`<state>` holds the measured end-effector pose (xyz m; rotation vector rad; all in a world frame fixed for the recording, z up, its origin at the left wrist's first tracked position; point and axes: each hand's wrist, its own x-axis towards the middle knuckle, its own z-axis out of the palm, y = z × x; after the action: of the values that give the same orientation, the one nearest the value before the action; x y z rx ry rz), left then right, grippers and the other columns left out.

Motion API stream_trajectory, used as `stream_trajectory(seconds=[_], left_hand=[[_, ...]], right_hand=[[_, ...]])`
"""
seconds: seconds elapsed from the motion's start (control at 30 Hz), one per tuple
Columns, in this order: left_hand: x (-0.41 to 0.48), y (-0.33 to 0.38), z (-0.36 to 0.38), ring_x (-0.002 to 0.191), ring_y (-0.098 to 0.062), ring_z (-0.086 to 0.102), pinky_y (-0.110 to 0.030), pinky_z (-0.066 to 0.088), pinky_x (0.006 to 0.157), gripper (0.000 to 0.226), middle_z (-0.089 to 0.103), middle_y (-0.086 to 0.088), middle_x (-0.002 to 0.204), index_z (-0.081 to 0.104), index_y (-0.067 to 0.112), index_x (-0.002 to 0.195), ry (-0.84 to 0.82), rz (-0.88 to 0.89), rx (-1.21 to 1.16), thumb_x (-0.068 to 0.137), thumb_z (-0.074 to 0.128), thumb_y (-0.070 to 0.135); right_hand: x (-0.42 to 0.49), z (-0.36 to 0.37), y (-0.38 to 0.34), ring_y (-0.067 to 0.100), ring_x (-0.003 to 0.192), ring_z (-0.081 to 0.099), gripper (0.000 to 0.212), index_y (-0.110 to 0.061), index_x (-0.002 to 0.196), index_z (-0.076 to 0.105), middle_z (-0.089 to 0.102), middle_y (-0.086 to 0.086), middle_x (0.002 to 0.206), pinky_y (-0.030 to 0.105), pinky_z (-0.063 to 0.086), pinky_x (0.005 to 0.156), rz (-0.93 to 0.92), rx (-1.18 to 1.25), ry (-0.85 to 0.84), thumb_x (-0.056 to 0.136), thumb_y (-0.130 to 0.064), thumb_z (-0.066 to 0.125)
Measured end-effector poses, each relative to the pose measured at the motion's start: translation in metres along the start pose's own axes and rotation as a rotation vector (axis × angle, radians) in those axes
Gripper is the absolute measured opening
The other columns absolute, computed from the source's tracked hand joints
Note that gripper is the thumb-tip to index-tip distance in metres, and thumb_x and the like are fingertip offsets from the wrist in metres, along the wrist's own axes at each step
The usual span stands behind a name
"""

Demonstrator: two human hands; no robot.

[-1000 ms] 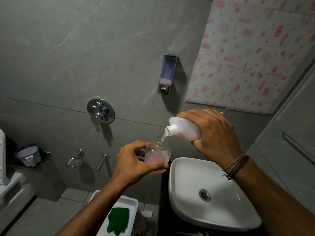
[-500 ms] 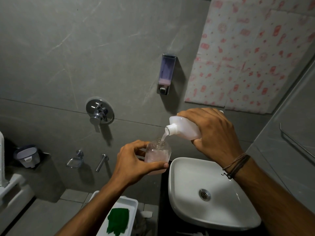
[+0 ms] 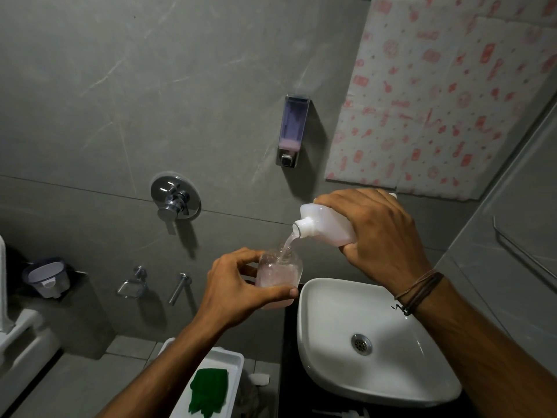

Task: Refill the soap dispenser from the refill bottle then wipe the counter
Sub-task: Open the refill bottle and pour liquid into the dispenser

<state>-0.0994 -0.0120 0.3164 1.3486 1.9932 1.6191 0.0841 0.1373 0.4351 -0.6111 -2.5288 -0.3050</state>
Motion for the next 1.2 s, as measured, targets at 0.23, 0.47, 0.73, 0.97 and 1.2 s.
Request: stream_trajectory(seconds=[0.23, 0.47, 0.73, 0.97, 1.2], left_hand=[[0.0, 0.0, 0.001, 0.094, 0.008, 0.071, -0.011, 0.06, 0.069, 0.071, 0.078, 0.021, 0.095, 0.081, 0.036, 0.104, -0.004, 0.005, -0.005, 0.046, 0.088, 0.076], [0.002, 0.0, 0.003, 0.091, 0.008, 0.072, -0.009, 0.058, 0.068, 0.068, 0.078, 0.022, 0.092, 0.08, 0.038, 0.102, -0.005, 0.009, 0.0, 0.045, 0.088, 0.076], [0.004, 0.001, 0.003, 0.092, 0.006, 0.072, -0.011, 0.059, 0.068, 0.063, 0.078, 0.023, 0.093, 0.076, 0.045, 0.098, 0.001, 0.018, -0.01, 0.045, 0.088, 0.076], [0.004, 0.001, 0.005, 0.09, 0.007, 0.072, -0.009, 0.057, 0.067, 0.07, 0.079, 0.019, 0.092, 0.082, 0.036, 0.101, 0.003, 0.001, -0.004, 0.044, 0.088, 0.076], [0.005, 0.001, 0.006, 0.091, 0.006, 0.072, -0.009, 0.058, 0.067, 0.073, 0.079, 0.019, 0.092, 0.083, 0.033, 0.102, -0.006, -0.013, -0.001, 0.044, 0.088, 0.075]], right_hand=[[0.0, 0.0, 0.001, 0.024, 0.117, 0.063, 0.063, -0.028, 0.135, 0.062, 0.069, -0.004, 0.13, 0.046, 0.049, 0.102, 0.001, -0.002, -0.007, 0.076, -0.027, 0.082], [0.0, -0.002, 0.001, 0.023, 0.118, 0.063, 0.063, -0.03, 0.135, 0.062, 0.068, -0.005, 0.13, 0.044, 0.048, 0.104, 0.003, -0.014, 0.001, 0.075, -0.024, 0.081], [0.0, -0.002, 0.005, 0.023, 0.118, 0.063, 0.063, -0.029, 0.135, 0.062, 0.068, -0.005, 0.13, 0.043, 0.046, 0.104, 0.003, -0.024, 0.001, 0.075, -0.024, 0.081], [0.0, -0.001, 0.007, 0.024, 0.116, 0.064, 0.063, -0.029, 0.133, 0.064, 0.069, -0.004, 0.128, 0.043, 0.047, 0.102, -0.004, -0.029, 0.02, 0.073, -0.023, 0.083], [0.0, 0.001, 0.01, 0.024, 0.111, 0.065, 0.064, -0.029, 0.131, 0.065, 0.071, -0.004, 0.125, 0.042, 0.048, 0.099, -0.019, -0.039, 0.059, 0.071, -0.023, 0.085]])
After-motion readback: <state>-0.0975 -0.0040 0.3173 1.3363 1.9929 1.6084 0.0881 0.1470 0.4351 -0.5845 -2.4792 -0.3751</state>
